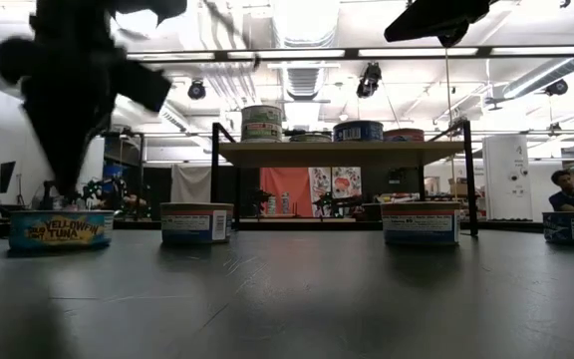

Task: Stack canned seafood by type on shelf
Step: Put the yellow tuna can on the shelf

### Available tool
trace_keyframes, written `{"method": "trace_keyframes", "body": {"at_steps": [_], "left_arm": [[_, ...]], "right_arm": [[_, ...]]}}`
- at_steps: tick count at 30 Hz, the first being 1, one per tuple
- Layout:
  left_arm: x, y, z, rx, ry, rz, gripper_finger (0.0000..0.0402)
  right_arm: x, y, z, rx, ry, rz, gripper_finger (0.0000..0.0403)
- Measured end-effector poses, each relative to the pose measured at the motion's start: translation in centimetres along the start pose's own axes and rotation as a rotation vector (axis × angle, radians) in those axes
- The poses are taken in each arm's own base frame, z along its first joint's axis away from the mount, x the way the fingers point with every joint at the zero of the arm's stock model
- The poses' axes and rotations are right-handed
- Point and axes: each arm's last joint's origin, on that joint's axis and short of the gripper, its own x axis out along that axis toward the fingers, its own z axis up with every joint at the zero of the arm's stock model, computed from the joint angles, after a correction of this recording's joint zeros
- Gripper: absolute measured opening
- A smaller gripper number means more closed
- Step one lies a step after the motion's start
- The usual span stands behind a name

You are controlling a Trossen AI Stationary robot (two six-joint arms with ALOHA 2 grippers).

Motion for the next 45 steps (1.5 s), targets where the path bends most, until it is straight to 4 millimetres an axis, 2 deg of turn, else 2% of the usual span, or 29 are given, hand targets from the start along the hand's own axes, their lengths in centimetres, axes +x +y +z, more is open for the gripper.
{"method": "trace_keyframes", "body": {"at_steps": [6,10,12,18,25,30,37,45], "left_arm": [[-3.1,-2.1,0.3,0.032,-0.180,0.015,0.0000],[-3.7,-2.3,-0.3,0.045,-0.224,0.085,0.0000],[-3.3,-2.2,-0.5,0.031,-0.232,0.108,0.0000],[-0.8,-1.0,-1.7,-0.017,-0.173,0.187,0.0000],[1.4,0.3,-2.8,-0.052,-0.132,0.259,0.0000],[2.7,0.3,-2.9,-0.066,-0.164,0.218,0.0000],[2.8,-0.1,-2.9,-0.056,-0.197,0.191,0.0000],[2.6,-2.1,-2.8,-0.024,-0.263,0.033,0.0000]], "right_arm": [[0.1,0.1,-0.2,0.108,0.007,0.020,0.0013],[0.3,0.2,-1.2,0.160,0.046,0.056,0.0013],[0.4,0.3,-1.7,0.188,0.061,0.058,0.0013],[0.8,0.3,-3.0,0.254,0.061,0.056,0.0013],[1.1,0.5,-2.8,0.286,-0.015,0.078,0.0013],[2.1,1.2,-2.5,0.298,-0.069,0.095,0.0013],[4.2,2.3,-3.4,0.288,-0.050,0.098,0.0013],[5.6,3.3,-3.5,0.292,-0.026,0.117,0.0013]]}}
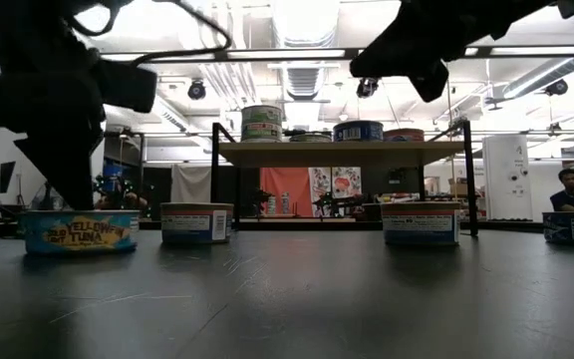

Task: Stack canned seafood by type on shelf
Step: Put the yellow tuna can on the shelf

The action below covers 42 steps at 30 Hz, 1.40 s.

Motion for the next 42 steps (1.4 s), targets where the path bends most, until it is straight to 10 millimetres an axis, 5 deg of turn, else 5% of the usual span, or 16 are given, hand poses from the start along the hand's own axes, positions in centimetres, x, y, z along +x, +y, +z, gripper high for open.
{"method": "trace_keyframes", "body": {"at_steps": [17,33,42], "left_arm": [[-2.1,-2.6,0.6,0.080,-0.154,-0.116,0.0000],[-4.4,-4.6,-4.4,0.304,-0.287,-0.056,0.0000],[-2.7,-3.4,-5.4,0.313,-0.272,0.011,0.0000]], "right_arm": [[5.1,2.8,0.1,-0.033,0.078,0.035,0.0013],[11.1,5.8,2.1,0.027,0.148,0.080,0.0013],[13.5,5.8,0.9,0.144,0.182,0.043,0.0013]]}}
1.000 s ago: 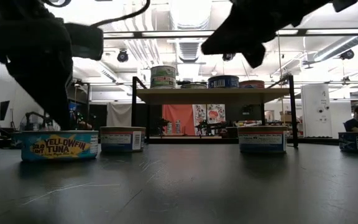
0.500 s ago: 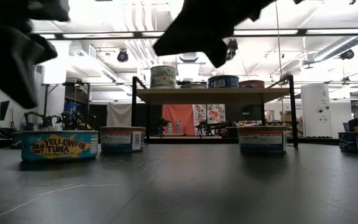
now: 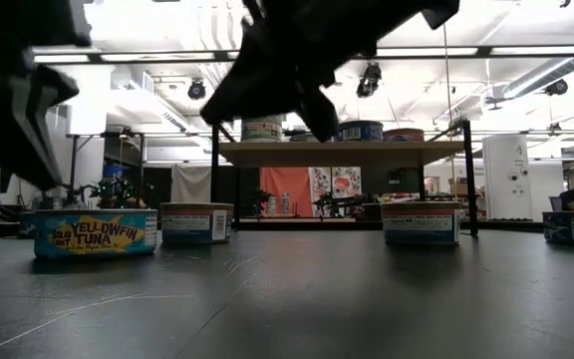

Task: Stack canned seafood by type on shelf
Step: Put the yellow tuna can on the shelf

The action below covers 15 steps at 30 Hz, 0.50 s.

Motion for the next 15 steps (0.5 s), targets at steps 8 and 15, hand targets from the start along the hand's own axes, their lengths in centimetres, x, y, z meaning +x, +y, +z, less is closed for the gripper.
{"method": "trace_keyframes", "body": {"at_steps": [8,15], "left_arm": [[1.4,0.7,-1.6,-0.016,0.014,0.019,0.0000],[1.5,0.7,-1.8,-0.037,0.013,0.017,0.0000]], "right_arm": [[0.5,-0.3,0.0,0.019,-0.011,-0.001,0.0013],[1.5,-0.4,-0.5,0.080,-0.029,0.014,0.0013]]}}
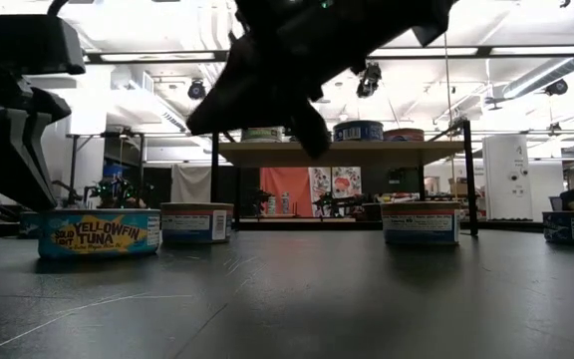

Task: Stack canned seafood by type on shelf
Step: Put the yellow tuna can on the shelf

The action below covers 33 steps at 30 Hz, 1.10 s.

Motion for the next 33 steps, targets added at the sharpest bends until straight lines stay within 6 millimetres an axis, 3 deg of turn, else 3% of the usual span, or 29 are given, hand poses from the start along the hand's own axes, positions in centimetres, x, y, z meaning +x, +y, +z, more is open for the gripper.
{"method": "trace_keyframes", "body": {"at_steps": [7,16,23,33], "left_arm": [[-0.1,-0.1,-0.1,-0.006,0.003,-0.008,0.0000],[-0.2,-0.3,-0.6,-0.036,-0.030,-0.002,0.0000],[-1.1,-1.1,0.5,0.041,-0.089,-0.021,0.0000],[0.0,-0.6,-0.7,-0.002,-0.106,-0.011,0.0000]], "right_arm": [[1.2,-0.9,-0.9,0.060,0.033,-0.011,0.0013],[1.4,-1.1,-0.8,0.037,0.031,-0.015,0.0013],[1.3,-1.3,-1.1,0.017,0.052,-0.044,0.0013],[1.4,-1.5,-1.0,0.042,0.040,-0.062,0.0020]]}}
